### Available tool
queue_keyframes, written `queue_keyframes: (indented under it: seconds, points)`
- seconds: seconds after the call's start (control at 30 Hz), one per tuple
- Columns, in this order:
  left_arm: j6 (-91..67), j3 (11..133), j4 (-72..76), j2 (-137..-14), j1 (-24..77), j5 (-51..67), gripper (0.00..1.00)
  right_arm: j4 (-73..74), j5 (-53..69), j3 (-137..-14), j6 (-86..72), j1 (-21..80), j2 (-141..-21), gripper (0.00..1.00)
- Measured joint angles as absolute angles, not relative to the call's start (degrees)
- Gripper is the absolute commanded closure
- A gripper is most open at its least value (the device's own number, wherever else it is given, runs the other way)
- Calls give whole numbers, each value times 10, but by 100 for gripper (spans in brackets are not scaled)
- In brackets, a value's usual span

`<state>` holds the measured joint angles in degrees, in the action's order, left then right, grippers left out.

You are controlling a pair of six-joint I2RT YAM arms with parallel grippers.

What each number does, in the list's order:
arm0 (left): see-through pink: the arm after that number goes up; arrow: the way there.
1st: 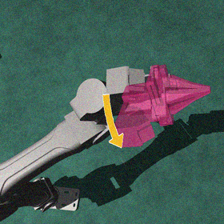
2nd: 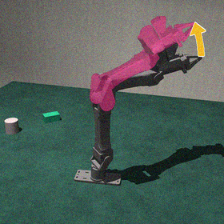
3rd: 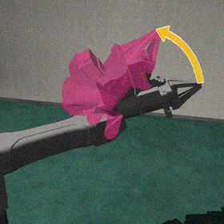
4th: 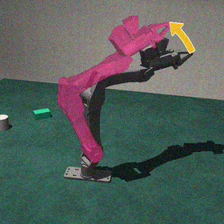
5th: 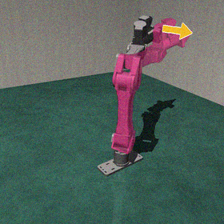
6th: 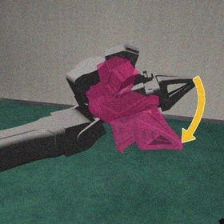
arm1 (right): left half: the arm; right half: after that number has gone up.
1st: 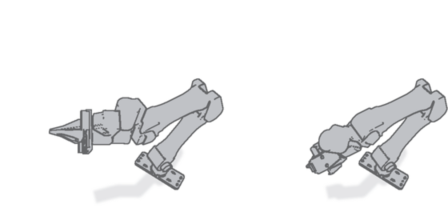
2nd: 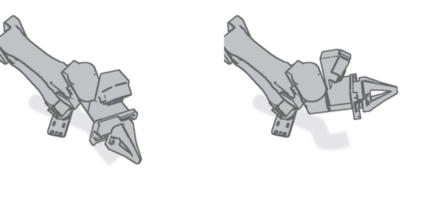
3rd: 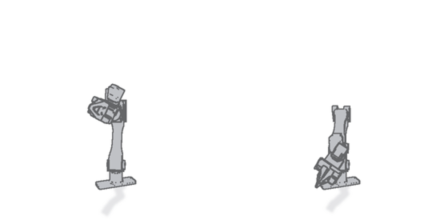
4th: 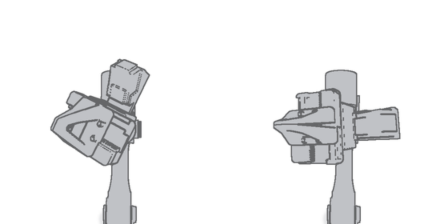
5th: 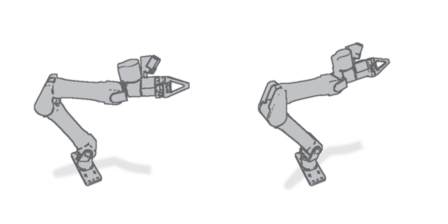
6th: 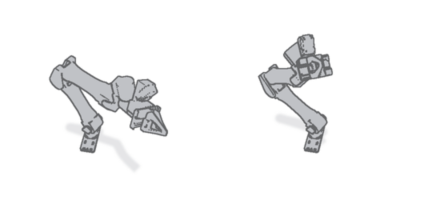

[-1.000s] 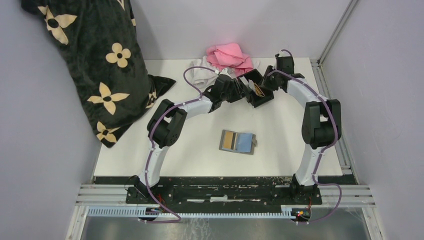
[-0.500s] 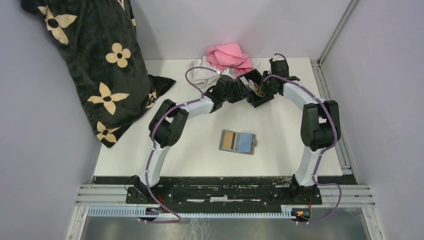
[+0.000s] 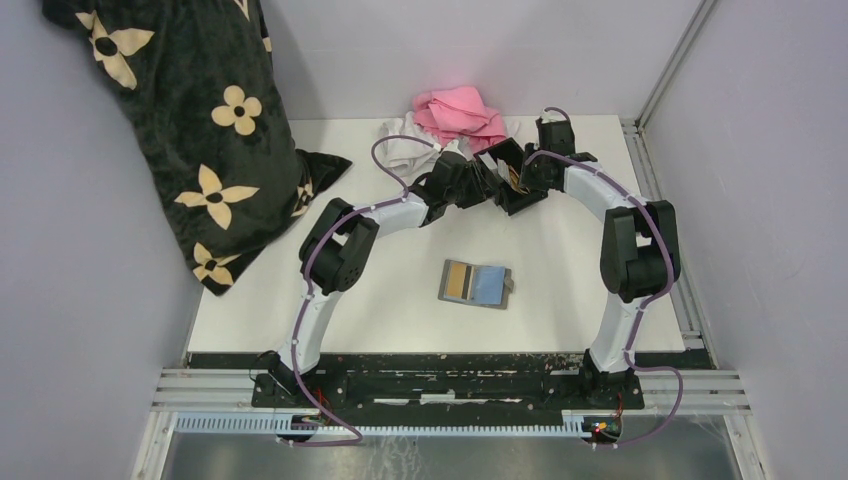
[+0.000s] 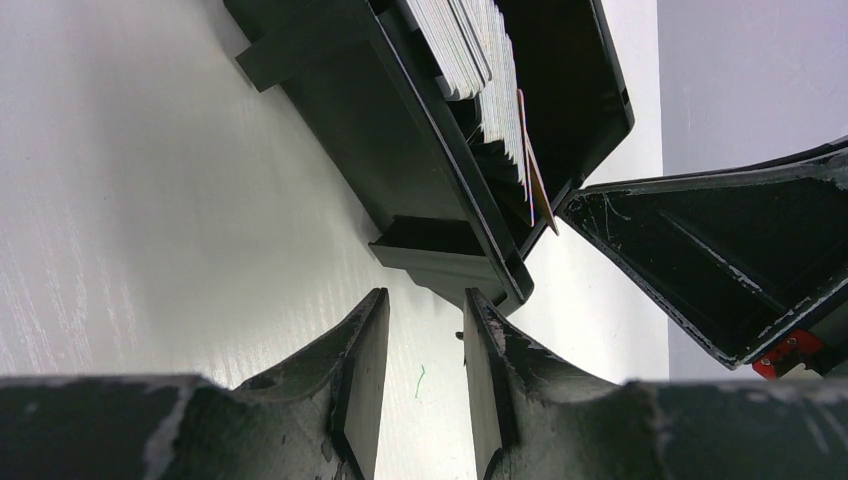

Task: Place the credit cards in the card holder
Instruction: Pick up the credit card from the storage box.

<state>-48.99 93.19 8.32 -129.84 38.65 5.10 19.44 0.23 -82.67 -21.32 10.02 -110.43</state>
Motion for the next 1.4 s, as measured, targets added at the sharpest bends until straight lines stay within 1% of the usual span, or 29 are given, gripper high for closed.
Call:
queue_keyframes:
  seconds: [0.87, 1.1, 1.4]
  points:
    - [-490, 942, 82, -1310, 387, 51, 59, 195, -6, -827, -204, 109, -1106, 68]
    - [-490, 942, 82, -1310, 387, 51, 59, 196, -10, -827, -200, 109, -1122, 67]
    - [-490, 949, 82, -1317, 387, 51, 59, 200, -25, -834, -191, 114, -1131, 71]
